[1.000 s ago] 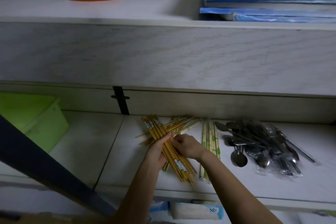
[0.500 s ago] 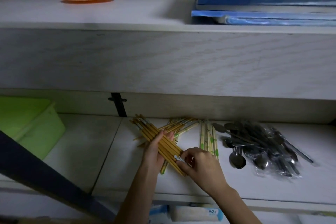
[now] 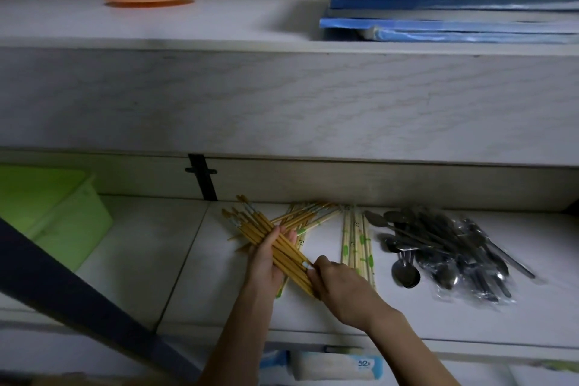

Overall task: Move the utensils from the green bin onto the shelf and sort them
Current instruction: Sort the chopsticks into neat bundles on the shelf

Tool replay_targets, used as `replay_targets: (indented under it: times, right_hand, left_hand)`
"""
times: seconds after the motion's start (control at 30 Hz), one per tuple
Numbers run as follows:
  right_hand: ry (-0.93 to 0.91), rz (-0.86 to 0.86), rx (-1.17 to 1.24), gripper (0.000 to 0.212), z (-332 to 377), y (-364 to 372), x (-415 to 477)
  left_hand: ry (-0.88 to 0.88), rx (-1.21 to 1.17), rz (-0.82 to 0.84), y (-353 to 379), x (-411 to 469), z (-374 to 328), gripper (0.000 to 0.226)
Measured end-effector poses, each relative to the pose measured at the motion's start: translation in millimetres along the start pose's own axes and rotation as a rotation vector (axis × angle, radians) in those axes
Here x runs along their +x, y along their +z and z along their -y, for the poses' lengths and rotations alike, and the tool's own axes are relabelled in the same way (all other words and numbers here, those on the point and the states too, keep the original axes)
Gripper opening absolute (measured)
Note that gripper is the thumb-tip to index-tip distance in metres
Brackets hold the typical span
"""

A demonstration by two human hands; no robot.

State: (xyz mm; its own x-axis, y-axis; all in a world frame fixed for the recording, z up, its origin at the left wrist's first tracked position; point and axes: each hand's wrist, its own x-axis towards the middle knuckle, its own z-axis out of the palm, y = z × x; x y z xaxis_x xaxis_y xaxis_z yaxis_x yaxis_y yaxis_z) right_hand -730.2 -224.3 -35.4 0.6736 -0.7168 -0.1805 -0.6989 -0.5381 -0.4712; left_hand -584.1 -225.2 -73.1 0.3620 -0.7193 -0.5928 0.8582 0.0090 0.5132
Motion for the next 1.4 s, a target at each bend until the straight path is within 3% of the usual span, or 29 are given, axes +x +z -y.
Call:
replay_targets:
  times: [0.27,0.43,0.53,0.6,0.7,0.77,0.9,1.0,1.07,1.2,1.3,1.4]
  right_hand:
    - [-0.016,-0.051,-0.094,0.034,-26,-22,-17]
    - [0.006,-0.042,0.343,0.050,-57,-65,-38]
    - [0.069,-0.094,0.765,0.035,-66,-84,-45]
    - [0.124,-0.153,0.825,0.030,-76,-93,-46]
    - [0.121,-0.146,0.768,0.056,-98,-111,-51]
    - [0.104,-0.109,0.741,0.063,-109,-125,-58]
    - [0.086,0.133,0.761,0.035,-121,-150,-52]
    - [0.063,0.384,0.646,0.055,-118,-151,-30]
    - [0.075,0.499,0.597,0.049,-113,-146,-11]
    - [0.111,0.577,0.520,0.019,-90,-133,28]
    - [0.094,0.634,0.428,0.024,-74,-126,53]
    - [0.134,0.659,0.420,0.023,-59,-119,73]
  left_hand:
    - [-0.027,-0.092,-0.041,-5,-5,-11,0.018]
    - [-0.019,-0.132,-0.039,-15,-1,-20,0.019]
    - [0.001,-0.059,-0.024,-17,0,-21,0.020]
    - [-0.005,-0.065,-0.039,-16,-2,-21,0.019]
    - [-0.007,-0.043,-0.070,-19,-5,-24,0.015]
    - [-0.004,0.015,-0.079,-23,-6,-30,0.013]
    - [-0.056,0.108,-0.051,-20,-16,-38,0.018]
    - [-0.157,0.312,0.078,-16,-25,-38,0.015]
    - [-0.228,0.465,0.159,-13,-31,-33,0.012]
    - [-0.309,0.640,0.261,-7,-37,-23,0.014]
    - [-0.306,0.797,0.298,-8,-37,-20,0.015]
    - [-0.349,0.693,0.335,-5,-43,-16,0.021]
